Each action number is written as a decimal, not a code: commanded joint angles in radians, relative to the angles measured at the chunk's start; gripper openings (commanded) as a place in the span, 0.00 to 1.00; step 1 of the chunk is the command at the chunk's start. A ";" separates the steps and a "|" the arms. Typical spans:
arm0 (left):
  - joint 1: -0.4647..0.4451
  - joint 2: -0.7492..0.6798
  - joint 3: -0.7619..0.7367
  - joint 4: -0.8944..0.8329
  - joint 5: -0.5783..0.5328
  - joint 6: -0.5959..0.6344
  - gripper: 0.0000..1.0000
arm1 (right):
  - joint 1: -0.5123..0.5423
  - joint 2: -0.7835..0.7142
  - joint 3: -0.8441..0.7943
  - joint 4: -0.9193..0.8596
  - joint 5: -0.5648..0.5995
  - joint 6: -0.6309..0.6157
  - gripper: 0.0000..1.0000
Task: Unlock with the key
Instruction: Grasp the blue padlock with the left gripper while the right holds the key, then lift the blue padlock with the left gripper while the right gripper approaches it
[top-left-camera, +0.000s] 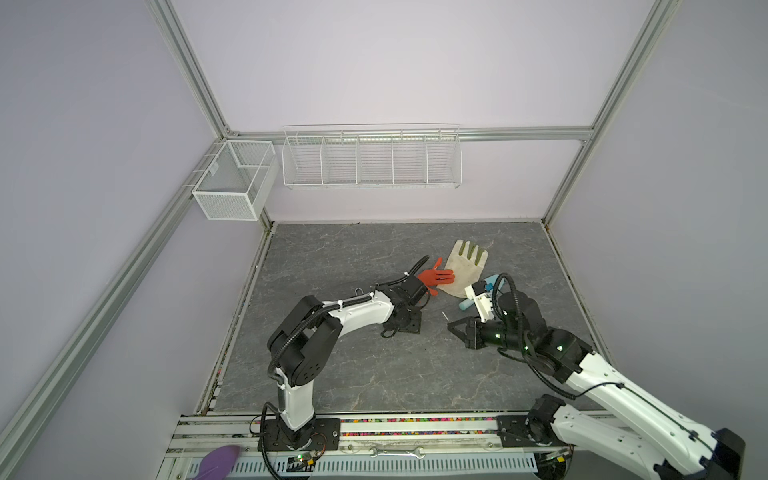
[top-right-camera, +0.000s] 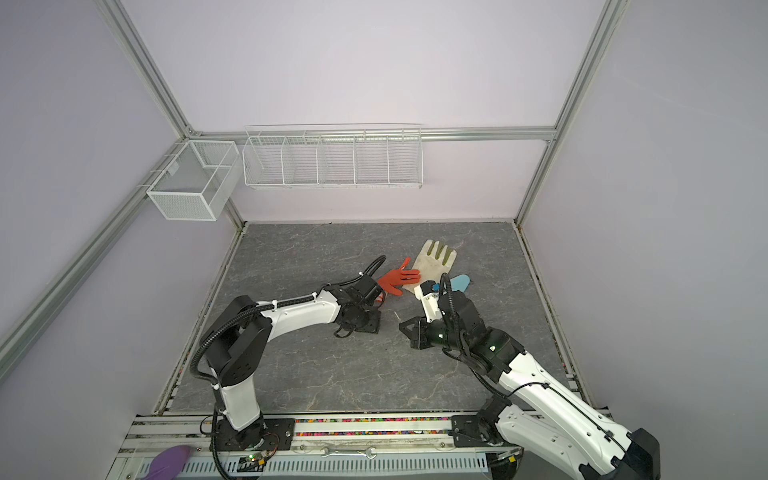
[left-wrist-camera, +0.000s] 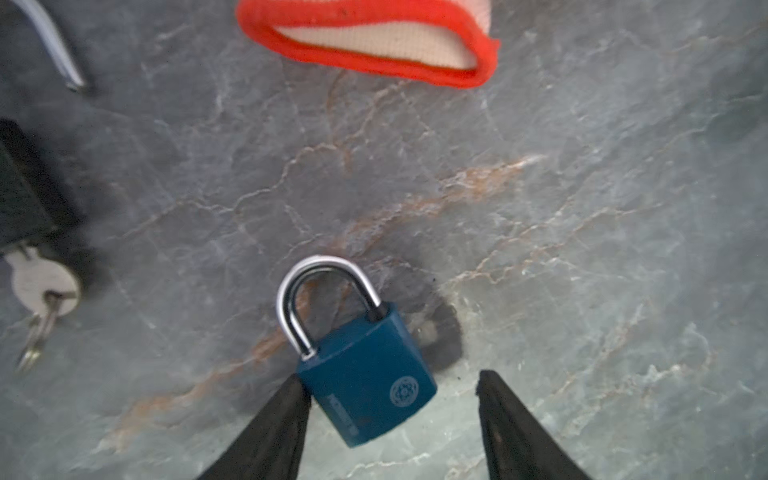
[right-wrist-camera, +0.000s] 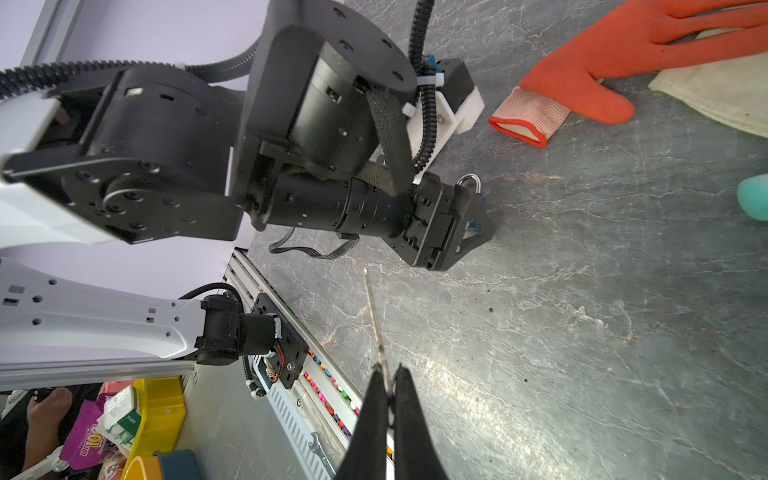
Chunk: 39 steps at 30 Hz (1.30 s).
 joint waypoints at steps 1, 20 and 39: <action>-0.009 0.036 0.057 -0.092 -0.094 -0.055 0.62 | -0.005 -0.024 -0.019 -0.004 0.017 -0.019 0.06; -0.068 0.169 0.193 -0.151 -0.147 -0.109 0.46 | -0.007 -0.045 -0.039 -0.014 0.043 -0.035 0.06; -0.070 0.067 0.172 -0.138 -0.156 -0.107 0.15 | -0.006 -0.058 -0.012 -0.059 0.091 -0.035 0.06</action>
